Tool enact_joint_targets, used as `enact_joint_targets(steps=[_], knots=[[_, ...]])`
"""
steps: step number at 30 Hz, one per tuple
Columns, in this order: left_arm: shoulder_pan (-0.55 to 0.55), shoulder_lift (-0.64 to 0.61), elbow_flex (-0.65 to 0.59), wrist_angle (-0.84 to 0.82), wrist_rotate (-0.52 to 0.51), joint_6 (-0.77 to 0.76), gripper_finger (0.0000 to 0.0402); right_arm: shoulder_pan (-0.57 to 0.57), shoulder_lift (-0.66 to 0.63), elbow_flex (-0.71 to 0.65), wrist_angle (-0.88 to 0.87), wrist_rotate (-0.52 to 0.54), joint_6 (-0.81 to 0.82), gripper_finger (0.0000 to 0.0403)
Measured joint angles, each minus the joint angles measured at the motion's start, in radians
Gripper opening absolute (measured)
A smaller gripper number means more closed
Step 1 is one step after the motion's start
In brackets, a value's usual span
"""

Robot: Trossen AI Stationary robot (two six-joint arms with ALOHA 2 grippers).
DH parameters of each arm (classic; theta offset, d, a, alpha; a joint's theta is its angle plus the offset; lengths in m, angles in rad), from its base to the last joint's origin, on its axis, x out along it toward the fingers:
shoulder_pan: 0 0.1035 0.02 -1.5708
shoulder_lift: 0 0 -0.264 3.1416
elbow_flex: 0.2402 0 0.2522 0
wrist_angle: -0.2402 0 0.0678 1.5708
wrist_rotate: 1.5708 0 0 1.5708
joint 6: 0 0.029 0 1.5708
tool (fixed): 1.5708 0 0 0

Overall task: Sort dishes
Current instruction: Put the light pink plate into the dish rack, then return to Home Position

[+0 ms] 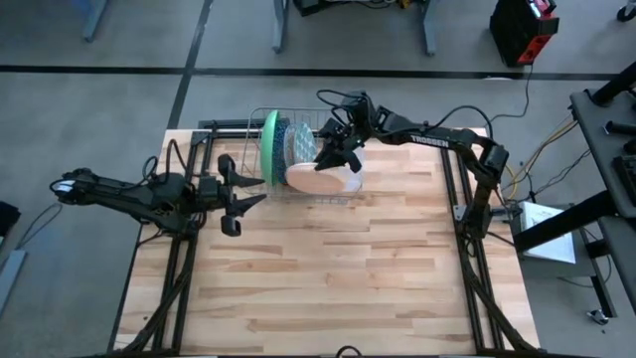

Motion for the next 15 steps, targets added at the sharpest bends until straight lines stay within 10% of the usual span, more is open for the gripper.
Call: enact_joint_targets(steps=[15], knots=[[0.000,0.033,-0.002,-0.013,-0.001,-0.008,0.0153,-0.002,-0.094,0.001,-0.120,0.094,-0.086,0.0160]])
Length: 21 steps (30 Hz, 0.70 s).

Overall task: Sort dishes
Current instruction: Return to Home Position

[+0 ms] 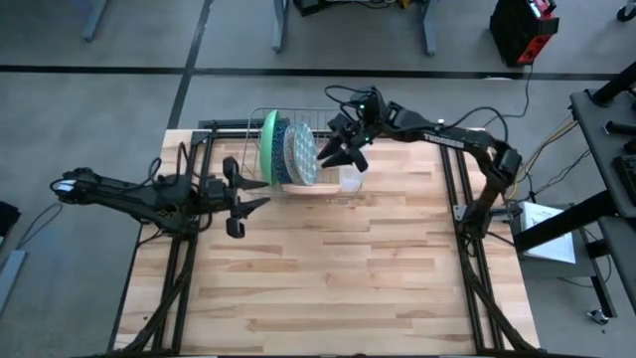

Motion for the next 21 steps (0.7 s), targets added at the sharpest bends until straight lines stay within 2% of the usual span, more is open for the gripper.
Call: enact_joint_targets(steps=[5,8,10,11,14,15,17,18,19,21], knots=[[0.001,0.014,0.000,-0.090,-0.001,0.002,0.0153,0.003,-0.104,0.000,-0.178,0.016,-0.106,0.0166],[0.001,0.031,-0.002,-0.164,-0.009,-0.009,0.0153,0.029,-0.194,-0.007,-0.362,0.130,-0.210,0.0160],[0.009,0.066,-0.013,-0.111,0.008,-0.016,0.0153,0.071,-0.255,-0.040,-0.424,0.208,-0.265,0.0151],[0.017,0.094,-0.019,-0.054,0.062,-0.015,0.0153,0.098,-0.289,-0.072,-0.419,0.213,-0.276,0.0145],[0.037,0.225,-0.025,0.181,0.334,0.023,0.0153,0.210,-0.403,-0.211,-0.279,0.205,-0.279,0.0127],[0.037,0.276,-0.021,0.246,0.379,0.058,0.0153,0.256,-0.447,-0.269,-0.200,0.207,-0.271,0.0120],[0.037,0.330,-0.007,0.220,0.363,0.170,0.0153,0.354,-0.534,-0.398,-0.031,0.224,-0.255,0.0107],[0.038,0.334,-0.001,0.168,0.316,0.223,0.0153,0.403,-0.575,-0.463,0.051,0.260,-0.242,0.0100],[0.040,0.328,0.008,0.118,0.287,0.251,0.0153,0.449,-0.618,-0.524,0.109,0.314,-0.228,0.0093],[0.041,0.275,0.014,0.012,0.299,0.262,0.0153,0.539,-0.708,-0.635,0.180,0.440,-0.208,0.0081]])
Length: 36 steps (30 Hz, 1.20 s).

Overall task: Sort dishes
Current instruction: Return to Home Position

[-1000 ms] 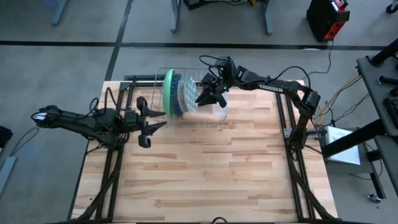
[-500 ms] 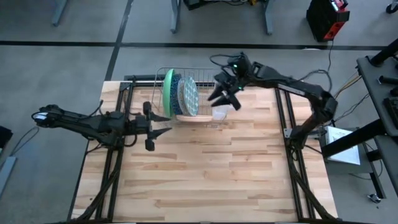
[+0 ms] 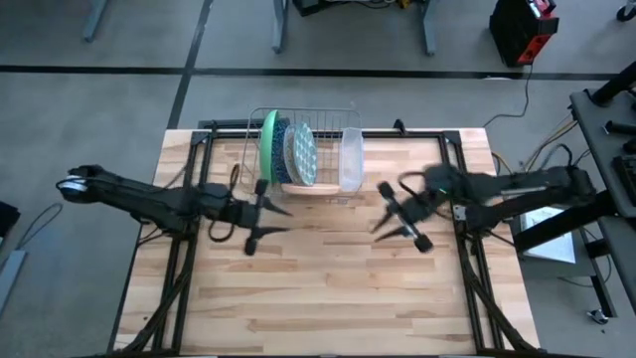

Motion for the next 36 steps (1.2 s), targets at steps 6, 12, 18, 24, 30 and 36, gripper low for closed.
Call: enact_joint_targets(steps=[6,12,18,24,30,36], knots=[[-0.016,-0.295,-0.040,-0.307,-0.021,-0.021,0.0153,0.157,-0.284,-0.267,0.126,0.198,0.015,0.0044],[-0.011,-0.572,-0.184,-0.372,-0.304,-0.044,0.0153,0.091,-0.496,-0.456,0.277,0.237,-0.048,0.0011],[-0.009,-0.772,-0.372,-0.269,-0.446,-0.113,0.0153,-0.077,-0.558,-0.581,0.344,0.135,-0.010,0.0002],[-0.008,-0.894,-0.535,-0.147,-0.606,-0.066,0.0153,-0.145,-0.559,-0.730,0.496,-0.029,0.054,0.0000],[-0.006,-0.959,-0.558,-0.227,-0.977,-0.056,0.0153,-0.138,-0.560,-0.805,0.485,-0.053,0.085,0.0000],[0.015,-0.976,-0.557,-0.219,-1.198,0.066,0.0153,-0.134,-0.557,-0.805,0.450,-0.080,0.049,0.0000]])
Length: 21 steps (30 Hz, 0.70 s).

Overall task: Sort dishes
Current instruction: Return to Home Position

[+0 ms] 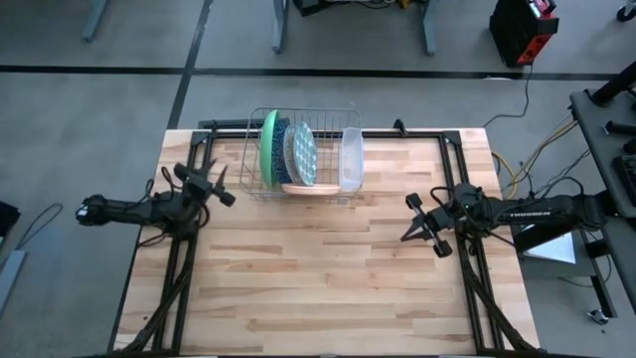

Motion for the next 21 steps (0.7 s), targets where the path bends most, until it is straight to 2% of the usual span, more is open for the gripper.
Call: enact_joint_targets(steps=[4,7,9,11,15,19,21], knots=[[0.116,-0.001,0.000,0.005,-0.013,0.006,0.0153,0.000,0.000,0.000,-0.039,0.000,0.054,0.0000],[0.281,0.001,0.000,0.020,-0.010,0.032,0.0153,0.000,0.000,0.000,-0.045,0.001,0.066,0.0000],[0.417,0.001,0.000,0.047,0.046,0.055,0.0153,0.000,0.000,0.000,-0.044,0.001,0.069,0.0000],[0.562,0.003,0.000,0.077,0.157,0.054,0.0153,0.000,0.000,0.000,-0.044,0.002,0.068,0.0000],[0.861,0.019,0.000,0.129,0.446,-0.036,0.0153,0.000,0.000,0.000,-0.044,0.002,-0.012,0.0000],[1.105,0.045,0.000,0.133,0.703,-0.337,0.0153,0.000,0.000,0.000,-0.044,0.002,-0.041,0.0000],[1.197,0.063,0.000,0.133,0.780,-0.540,0.0153,0.000,0.000,0.000,-0.044,0.002,-0.030,0.0000]])
